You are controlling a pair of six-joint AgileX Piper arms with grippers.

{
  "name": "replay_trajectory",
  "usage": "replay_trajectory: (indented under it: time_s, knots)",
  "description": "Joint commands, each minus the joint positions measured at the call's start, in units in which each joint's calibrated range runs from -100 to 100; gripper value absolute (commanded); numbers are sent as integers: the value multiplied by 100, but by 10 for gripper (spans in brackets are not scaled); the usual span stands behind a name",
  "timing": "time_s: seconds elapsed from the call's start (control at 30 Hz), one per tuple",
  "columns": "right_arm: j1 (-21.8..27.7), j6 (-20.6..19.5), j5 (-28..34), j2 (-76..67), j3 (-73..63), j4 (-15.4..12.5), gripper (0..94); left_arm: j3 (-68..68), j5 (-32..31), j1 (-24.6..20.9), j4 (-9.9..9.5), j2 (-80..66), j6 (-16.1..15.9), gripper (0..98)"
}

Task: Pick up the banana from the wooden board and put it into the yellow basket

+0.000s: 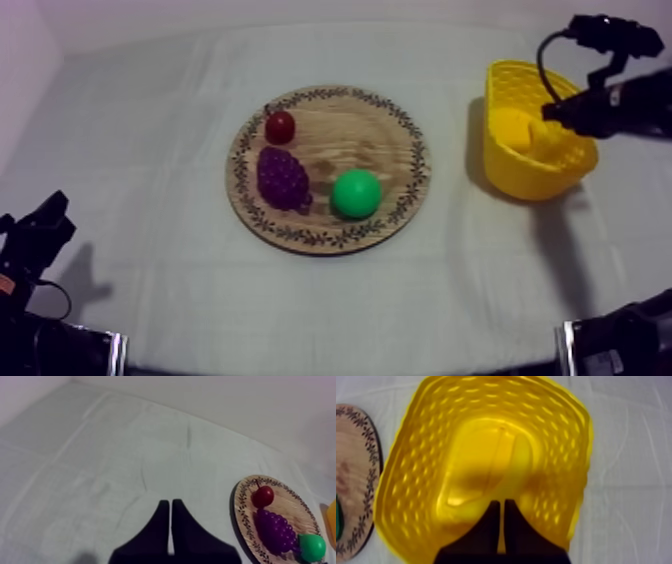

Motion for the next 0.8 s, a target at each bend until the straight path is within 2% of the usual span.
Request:
replay_trajectory:
  time_s: [0.0,0.2,0.37,0.77]
  knots:
    - [-7,170,-126,-1346,969,-141,6,3,-2,-1,2,-3,-2,1]
    - [-22,864,-10,-3073,1881,-812,6,3,-2,-1,2,-3,-4,1]
    - [-61,1291,409,-4447,2345,-1216,6,3,-2,-1,2,-3,-4,1]
    - [160,1655,1350,-6707,3088,-1722,6,3,-2,-1,2,-3,-4,1]
